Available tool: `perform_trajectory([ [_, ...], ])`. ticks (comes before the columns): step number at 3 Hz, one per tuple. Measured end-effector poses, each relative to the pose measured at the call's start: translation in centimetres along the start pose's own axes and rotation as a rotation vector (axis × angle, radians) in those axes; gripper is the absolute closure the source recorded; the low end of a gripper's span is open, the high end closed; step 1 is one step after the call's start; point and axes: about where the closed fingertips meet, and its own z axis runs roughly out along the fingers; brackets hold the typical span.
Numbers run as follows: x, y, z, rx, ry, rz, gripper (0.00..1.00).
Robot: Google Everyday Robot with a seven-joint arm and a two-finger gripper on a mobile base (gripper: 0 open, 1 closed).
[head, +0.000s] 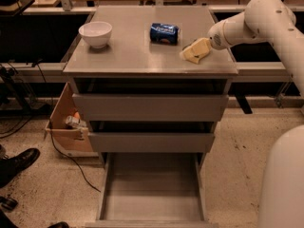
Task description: Place sponge into bottom drawer
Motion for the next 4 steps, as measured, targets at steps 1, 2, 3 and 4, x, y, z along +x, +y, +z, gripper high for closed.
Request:
perform_trajectory([
  [1, 1.4, -0.6, 1.6, -0.003, 0.019, 0.048, 0.00],
  [2, 2.1, -0.8, 2.5, -0.003, 0.023, 0.071, 0.15],
  [3, 2.1, -0.9, 2.6, -0.003, 0.022, 0.072, 0.38],
  [4, 2.1, -0.5, 1.3, -0.007, 0.012, 0.072, 0.61],
])
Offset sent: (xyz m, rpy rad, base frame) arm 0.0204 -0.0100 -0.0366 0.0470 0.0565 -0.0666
